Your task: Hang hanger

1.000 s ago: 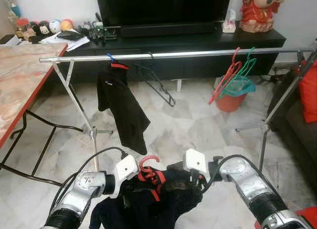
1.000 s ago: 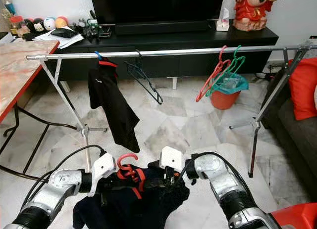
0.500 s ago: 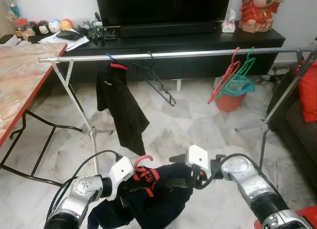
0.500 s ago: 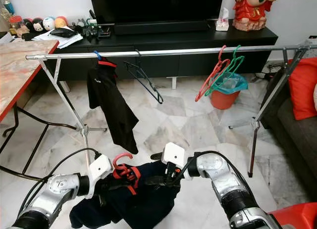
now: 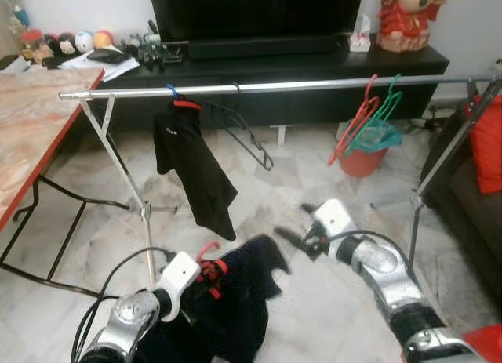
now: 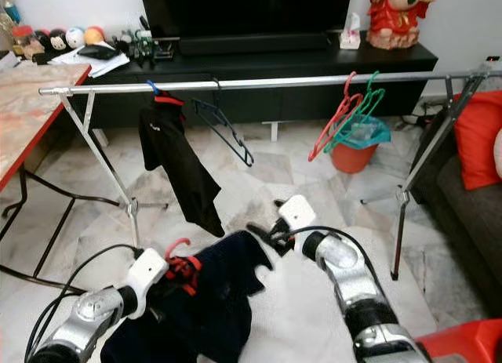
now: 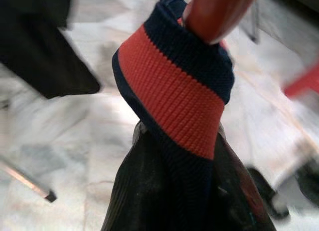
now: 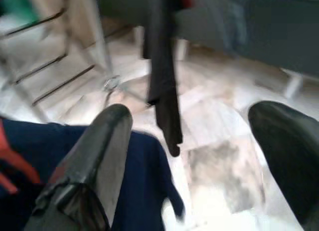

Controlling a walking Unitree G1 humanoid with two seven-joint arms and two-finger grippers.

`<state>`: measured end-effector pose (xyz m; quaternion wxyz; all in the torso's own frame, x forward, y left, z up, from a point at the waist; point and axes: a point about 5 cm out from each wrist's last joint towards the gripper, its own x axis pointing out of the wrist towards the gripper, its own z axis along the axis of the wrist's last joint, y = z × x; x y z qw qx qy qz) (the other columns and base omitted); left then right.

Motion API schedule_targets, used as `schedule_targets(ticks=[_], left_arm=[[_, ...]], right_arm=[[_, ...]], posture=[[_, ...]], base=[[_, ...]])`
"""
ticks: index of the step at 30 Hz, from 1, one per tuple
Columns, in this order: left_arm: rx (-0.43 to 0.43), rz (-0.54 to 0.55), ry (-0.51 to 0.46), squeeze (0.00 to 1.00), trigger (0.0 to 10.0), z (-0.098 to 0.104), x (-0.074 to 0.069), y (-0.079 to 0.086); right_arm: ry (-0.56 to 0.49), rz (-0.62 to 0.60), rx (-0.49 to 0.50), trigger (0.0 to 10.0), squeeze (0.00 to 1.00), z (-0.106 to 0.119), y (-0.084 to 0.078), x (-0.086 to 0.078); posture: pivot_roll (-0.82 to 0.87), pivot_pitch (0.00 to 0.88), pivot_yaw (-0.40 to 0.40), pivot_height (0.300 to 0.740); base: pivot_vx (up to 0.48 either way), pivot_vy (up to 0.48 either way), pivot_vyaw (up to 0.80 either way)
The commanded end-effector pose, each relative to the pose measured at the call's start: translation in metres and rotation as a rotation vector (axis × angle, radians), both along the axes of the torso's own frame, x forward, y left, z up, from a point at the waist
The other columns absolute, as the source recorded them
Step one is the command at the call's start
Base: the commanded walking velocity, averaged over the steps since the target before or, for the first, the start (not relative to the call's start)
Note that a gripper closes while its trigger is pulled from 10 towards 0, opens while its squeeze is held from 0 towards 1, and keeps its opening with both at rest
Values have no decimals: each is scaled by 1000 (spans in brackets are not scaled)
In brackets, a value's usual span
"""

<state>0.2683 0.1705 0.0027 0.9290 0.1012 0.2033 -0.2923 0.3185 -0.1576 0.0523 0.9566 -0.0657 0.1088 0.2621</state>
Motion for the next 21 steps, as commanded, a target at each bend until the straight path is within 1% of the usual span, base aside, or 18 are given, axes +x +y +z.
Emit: schedule_targets(ticks=[1, 2, 4, 7, 8, 9, 10, 12, 13, 14, 15, 17, 20, 21], left_arm=[[-41, 110, -54, 0, 10000, 4, 4, 6], [-45, 127, -62, 0, 10000, 4, 4, 6], [-71, 203, -84, 0, 10000, 4, 3, 9], [-115, 319, -124, 0, 10000, 6, 3, 15], [-121, 352, -131, 0, 10000, 6, 3, 17], [-120, 398, -159, 0, 10000, 7, 3, 19], [-120, 410, -170, 0, 10000, 8, 3, 20], [-127, 451, -182, 0, 10000, 8, 2, 22], [-126, 460, -183, 0, 10000, 8, 2, 22], [-119, 458, -184, 0, 10000, 8, 2, 21], [-95, 458, -189, 0, 10000, 7, 2, 21], [-81, 472, -197, 0, 10000, 7, 2, 22], [-96, 482, -207, 0, 10000, 9, 4, 23], [-82, 482, -219, 0, 10000, 11, 6, 23]], right_arm=[[51, -113, 20, 10000, 0, -17, -3, -9], [59, -133, 18, 10000, 0, -21, -3, -12], [83, -244, 40, 10000, 0, -31, -7, -19], [120, -399, 149, 10000, 0, -44, -10, -29], [139, -441, 204, 10000, 0, -48, -10, -32], [156, -459, 243, 10000, 0, -55, -4, -40], [157, -451, 237, 10000, 0, -57, -2, -43], [189, -459, 207, 10000, 0, -65, 0, -50], [208, -470, 208, 10000, 0, -69, 0, -53], [219, -473, 199, 10000, 0, -71, 0, -55], [240, -500, 188, 10000, 0, -75, -1, -57], [246, -519, 192, 10000, 0, -76, -1, -58], [240, -522, 196, 10000, 0, -76, -1, -58], [235, -529, 208, 10000, 0, -75, -1, -58]], posture=[[-45, 0, 34, 740], [-44, 0, 32, 740], [-43, 0, 29, 740], [-45, 0, 28, 740], [-52, 0, 25, 740], [-55, 0, 22, 740], [-55, 0, 22, 740], [-51, 0, 14, 740], [-46, 0, 11, 740], [-46, 0, 11, 740], [-44, 0, 9, 740], [-44, 0, 9, 740], [-49, 0, 12, 740], [-52, 0, 14, 740]], base=[[0, 0, 0], [0, 0, 0], [0, 0, 0], [0, 0, 0], [0, 0, 0], [0, 0, 0], [0, 0, 0], [0, 0, 0], [0, 0, 0], [0, 0, 0], [0, 0, 0], [0, 0, 0], [0, 0, 0], [0, -428, 0]])
